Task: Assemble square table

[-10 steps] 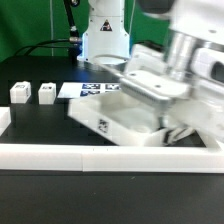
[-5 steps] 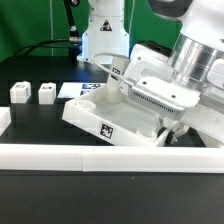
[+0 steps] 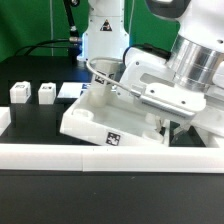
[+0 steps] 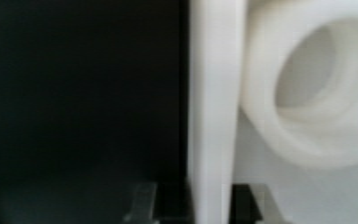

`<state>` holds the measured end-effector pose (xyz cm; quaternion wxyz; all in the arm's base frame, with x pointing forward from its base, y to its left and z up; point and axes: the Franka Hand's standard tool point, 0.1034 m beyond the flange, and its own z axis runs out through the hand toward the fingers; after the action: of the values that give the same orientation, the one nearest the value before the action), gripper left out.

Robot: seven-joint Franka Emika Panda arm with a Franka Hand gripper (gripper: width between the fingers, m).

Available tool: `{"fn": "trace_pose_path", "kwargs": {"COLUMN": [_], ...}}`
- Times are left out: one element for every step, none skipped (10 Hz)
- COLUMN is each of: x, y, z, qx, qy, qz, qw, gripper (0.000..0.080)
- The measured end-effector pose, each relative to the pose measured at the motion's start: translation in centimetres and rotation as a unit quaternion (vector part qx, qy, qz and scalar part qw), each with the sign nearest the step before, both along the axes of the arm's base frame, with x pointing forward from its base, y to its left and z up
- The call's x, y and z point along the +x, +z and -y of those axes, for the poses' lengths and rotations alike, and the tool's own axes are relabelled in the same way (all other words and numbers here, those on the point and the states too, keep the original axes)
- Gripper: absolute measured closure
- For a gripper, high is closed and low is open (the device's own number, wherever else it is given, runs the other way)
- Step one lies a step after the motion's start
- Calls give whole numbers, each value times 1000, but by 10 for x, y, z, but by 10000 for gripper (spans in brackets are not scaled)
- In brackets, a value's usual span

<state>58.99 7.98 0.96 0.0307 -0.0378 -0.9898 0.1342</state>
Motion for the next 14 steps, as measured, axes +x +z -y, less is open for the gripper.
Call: {"fn": "trace_pose_path", "kwargs": {"x": [0, -5, -6, -8, -11, -12, -13, -16, -16, -16, -16, -17, -19, -22], "y": [2, 3, 2, 2, 2, 2, 1, -1, -1, -1, -1, -1, -1, -1], "z": [-5, -8, -6, -4, -3, -4, -4, -1, 0, 0, 1, -1, -7, -21], "qx": [9, 17, 29, 34, 34, 31, 28, 22, 22, 22, 22, 20, 16, 11], "qy": [49, 100, 129, 143, 152, 133, 112, 92, 92, 91, 90, 77, 48, 28], "qz": [-16, -44, -59, -67, -76, -76, -75, -77, -77, -77, -77, -75, -69, -73], "qw": [999, 994, 990, 987, 985, 988, 991, 992, 993, 993, 993, 994, 996, 997], "gripper": [736, 733, 722, 722, 718, 718, 716, 716, 717, 716, 716, 717, 717, 717]}}
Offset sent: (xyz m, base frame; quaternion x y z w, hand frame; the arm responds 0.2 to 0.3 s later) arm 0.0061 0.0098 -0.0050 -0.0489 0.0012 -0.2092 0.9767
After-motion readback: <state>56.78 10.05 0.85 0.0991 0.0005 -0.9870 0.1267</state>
